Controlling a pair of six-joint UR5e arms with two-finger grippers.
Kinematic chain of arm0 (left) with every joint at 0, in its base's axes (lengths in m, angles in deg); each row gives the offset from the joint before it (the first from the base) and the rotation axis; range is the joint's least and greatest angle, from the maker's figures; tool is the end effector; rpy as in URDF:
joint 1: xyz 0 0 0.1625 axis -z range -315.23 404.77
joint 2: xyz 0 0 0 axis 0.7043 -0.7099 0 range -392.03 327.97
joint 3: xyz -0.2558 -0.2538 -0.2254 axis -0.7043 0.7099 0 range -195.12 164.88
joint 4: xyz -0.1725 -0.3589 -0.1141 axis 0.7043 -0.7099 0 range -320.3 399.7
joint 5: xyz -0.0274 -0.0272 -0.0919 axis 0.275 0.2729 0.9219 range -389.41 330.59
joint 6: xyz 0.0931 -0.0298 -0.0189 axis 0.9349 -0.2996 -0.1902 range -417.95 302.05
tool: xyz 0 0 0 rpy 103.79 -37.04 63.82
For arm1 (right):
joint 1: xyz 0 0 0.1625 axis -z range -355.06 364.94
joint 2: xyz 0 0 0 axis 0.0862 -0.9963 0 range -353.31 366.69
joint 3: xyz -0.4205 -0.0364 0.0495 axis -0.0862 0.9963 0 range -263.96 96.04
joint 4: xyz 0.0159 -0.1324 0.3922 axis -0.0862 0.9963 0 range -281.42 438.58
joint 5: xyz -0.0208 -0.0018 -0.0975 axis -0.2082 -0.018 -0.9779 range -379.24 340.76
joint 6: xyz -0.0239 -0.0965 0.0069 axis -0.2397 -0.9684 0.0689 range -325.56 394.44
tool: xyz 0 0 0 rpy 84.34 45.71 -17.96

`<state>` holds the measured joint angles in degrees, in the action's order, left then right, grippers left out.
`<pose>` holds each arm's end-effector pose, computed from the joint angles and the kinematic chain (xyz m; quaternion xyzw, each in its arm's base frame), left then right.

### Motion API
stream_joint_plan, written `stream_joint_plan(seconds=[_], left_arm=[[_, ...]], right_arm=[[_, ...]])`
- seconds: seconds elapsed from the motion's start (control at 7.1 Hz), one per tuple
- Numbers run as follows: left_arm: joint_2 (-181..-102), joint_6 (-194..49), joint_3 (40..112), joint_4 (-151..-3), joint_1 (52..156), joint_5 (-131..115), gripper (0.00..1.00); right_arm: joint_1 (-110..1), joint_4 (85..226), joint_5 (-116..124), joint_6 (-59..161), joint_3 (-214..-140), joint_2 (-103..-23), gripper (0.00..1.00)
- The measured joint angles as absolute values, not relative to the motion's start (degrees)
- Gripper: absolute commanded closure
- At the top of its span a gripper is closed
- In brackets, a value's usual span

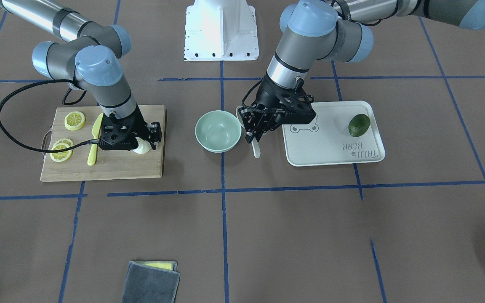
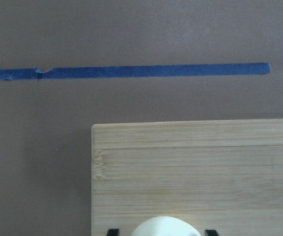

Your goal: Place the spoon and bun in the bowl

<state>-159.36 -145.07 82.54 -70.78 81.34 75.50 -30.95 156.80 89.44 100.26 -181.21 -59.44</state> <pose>0.4692 -0.4821 0.1725 0.0783 0.5416 -0.1745 0.8186 -0.4631 -0.4603 0.3497 0.0499 -0.3880 0.0346 0.9196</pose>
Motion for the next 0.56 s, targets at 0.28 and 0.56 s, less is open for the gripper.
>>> stream_joint_plan(seconds=[0.28, 0.56], left_arm=[[-159.53, -146.96, 82.39, -71.12, 81.18, 75.53, 1.00], [-162.34, -151.03, 79.44, -71.44, 80.23, 75.30, 1.00]], right_arm=[[-31.07, 156.80, 89.64, 100.27, -181.54, -59.33, 1.00], [-32.16, 156.83, 89.68, 100.19, -182.32, -59.42, 1.00]])
